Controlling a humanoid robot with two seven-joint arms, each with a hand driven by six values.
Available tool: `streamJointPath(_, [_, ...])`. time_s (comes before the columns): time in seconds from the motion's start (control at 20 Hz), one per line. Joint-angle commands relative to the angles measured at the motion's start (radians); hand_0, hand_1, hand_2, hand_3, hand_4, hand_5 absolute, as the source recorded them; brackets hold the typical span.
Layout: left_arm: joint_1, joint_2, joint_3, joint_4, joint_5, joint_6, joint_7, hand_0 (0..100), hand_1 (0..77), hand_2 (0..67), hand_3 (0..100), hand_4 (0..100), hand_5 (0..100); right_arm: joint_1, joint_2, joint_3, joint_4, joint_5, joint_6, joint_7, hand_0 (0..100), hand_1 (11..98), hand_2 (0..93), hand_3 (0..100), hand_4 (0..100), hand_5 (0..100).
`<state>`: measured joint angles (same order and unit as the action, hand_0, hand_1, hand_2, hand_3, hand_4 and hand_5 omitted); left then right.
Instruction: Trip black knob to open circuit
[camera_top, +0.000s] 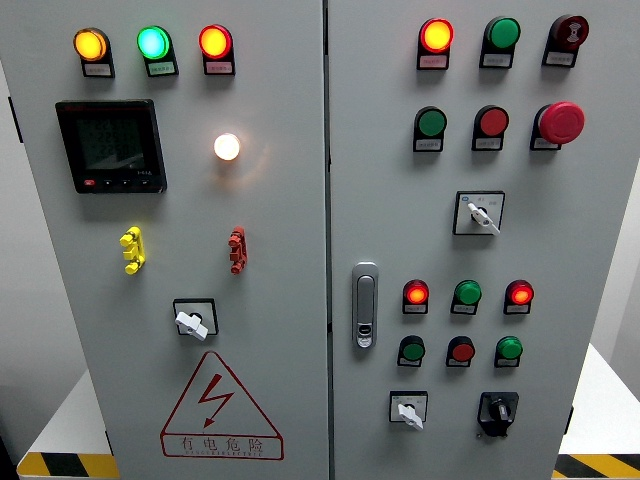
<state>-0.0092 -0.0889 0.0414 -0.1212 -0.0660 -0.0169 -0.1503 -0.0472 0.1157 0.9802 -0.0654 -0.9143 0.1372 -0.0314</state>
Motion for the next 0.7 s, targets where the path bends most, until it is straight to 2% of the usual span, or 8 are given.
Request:
streamJointPath(0.0, [0.000, 0.000, 0.000, 0.000, 0.000, 0.000, 0.000, 0, 3.5, 12.9, 21, 7, 2, 0.000, 0.0039, 0.157, 0.007, -0.183, 0.004, -0.002, 73, 34.5, 5.7, 21, 15, 23])
streamJointPath(0.15, [0.000, 0.000, 0.000, 0.000, 0.000, 0.000, 0.000, 0, 3.4, 12.9, 21, 7, 2, 0.001, 0.0055, 0.297, 0.035, -0.386, 0.050, -0.004, 72, 34.7, 5.8, 21, 15, 23])
streamJointPath(0.25, [0.000, 0.000, 0.000, 0.000, 0.000, 0.000, 0.000, 0, 3.3, 12.9, 21, 7, 2, 0.000, 0.0055, 0.383, 0.097, -0.466, 0.076, -0.002, 72, 34.7, 5.8, 21, 15, 23])
streamJointPath(0.4, [0.000, 0.000, 0.000, 0.000, 0.000, 0.000, 0.000, 0, 3.3, 12.9, 21, 7, 2, -0.003, 0.0055, 0.394, 0.179, -0.500, 0.079, 0.010, 72, 34.8, 5.9, 21, 15, 23])
streamJointPath(0.45, [0.000, 0.000, 0.000, 0.000, 0.000, 0.000, 0.000, 0, 3.3, 12.9, 21, 7, 2, -0.008, 0.0085, 0.382, 0.218, -0.497, 0.076, 0.011, 72, 34.8, 5.9, 21, 15, 23])
streamJointPath(0.55, [0.000, 0.000, 0.000, 0.000, 0.000, 0.000, 0.000, 0, 3.3, 12.8, 21, 7, 2, -0.010, 0.0040, 0.252, 0.239, -0.473, 0.036, 0.016, 72, 34.9, 5.9, 21, 15, 23])
streamJointPath(0.6, [0.000, 0.000, 0.000, 0.000, 0.000, 0.000, 0.000, 0, 3.2, 12.8, 21, 7, 2, 0.003, -0.0067, 0.176, 0.239, -0.430, -0.025, 0.033, 72, 34.9, 5.9, 22, 15, 23])
streamJointPath(0.65, [0.000, 0.000, 0.000, 0.000, 0.000, 0.000, 0.001, 0, 3.2, 12.8, 21, 7, 2, 0.010, -0.0159, 0.138, 0.251, -0.373, -0.050, 0.045, 72, 35.0, 5.9, 22, 15, 23])
